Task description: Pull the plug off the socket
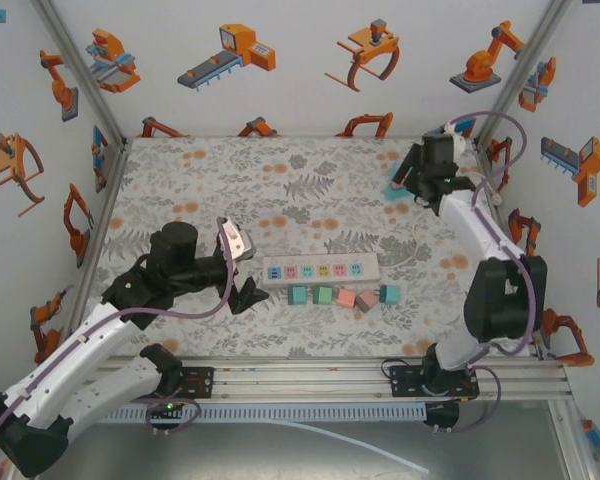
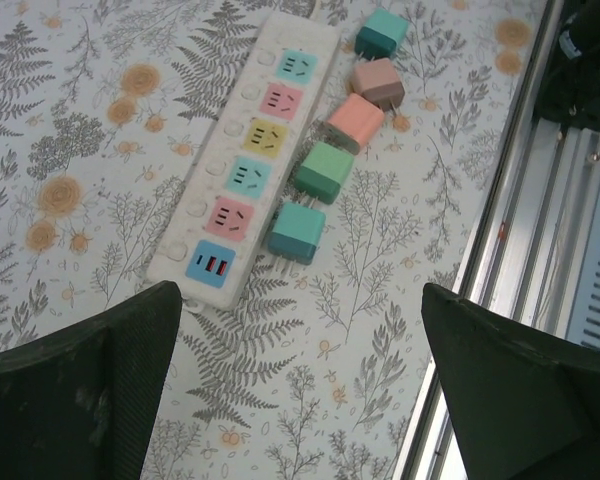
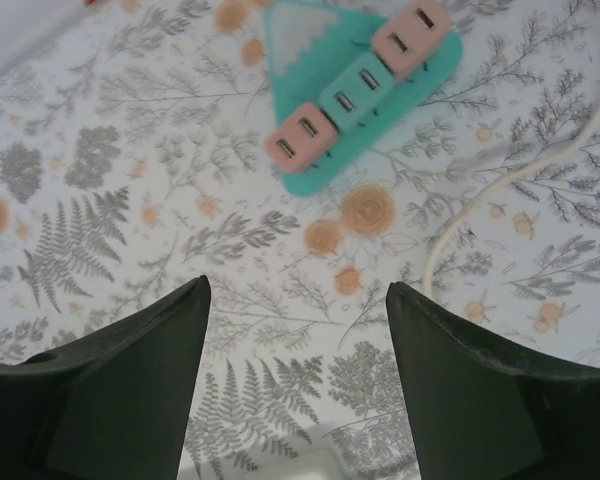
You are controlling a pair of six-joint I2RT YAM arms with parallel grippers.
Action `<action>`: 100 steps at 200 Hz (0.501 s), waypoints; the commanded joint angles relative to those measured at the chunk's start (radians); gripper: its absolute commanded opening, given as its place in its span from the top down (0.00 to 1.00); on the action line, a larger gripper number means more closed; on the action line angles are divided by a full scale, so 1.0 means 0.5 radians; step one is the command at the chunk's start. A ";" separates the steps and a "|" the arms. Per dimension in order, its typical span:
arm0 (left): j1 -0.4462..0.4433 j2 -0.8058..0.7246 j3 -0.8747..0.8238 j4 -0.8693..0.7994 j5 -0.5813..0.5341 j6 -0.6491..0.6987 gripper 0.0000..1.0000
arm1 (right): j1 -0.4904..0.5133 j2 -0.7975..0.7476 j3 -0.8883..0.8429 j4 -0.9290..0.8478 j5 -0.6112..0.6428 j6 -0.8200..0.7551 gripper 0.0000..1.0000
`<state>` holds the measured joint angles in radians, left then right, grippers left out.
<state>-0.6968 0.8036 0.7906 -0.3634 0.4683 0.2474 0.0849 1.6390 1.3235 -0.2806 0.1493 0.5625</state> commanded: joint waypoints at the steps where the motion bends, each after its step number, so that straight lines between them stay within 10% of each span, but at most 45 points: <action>1: -0.024 0.026 -0.009 0.208 -0.050 -0.202 0.03 | -0.255 0.386 0.424 -0.149 -0.280 0.026 0.33; 100: -0.053 0.250 0.083 0.278 -0.206 -0.178 0.03 | -0.575 1.447 1.564 -0.540 -0.944 -0.266 0.25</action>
<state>-0.7151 0.8989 0.7914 -0.2707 0.3744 0.1715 -0.2066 2.3150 2.0308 -0.4843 -0.1959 0.4541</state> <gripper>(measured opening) 0.971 0.763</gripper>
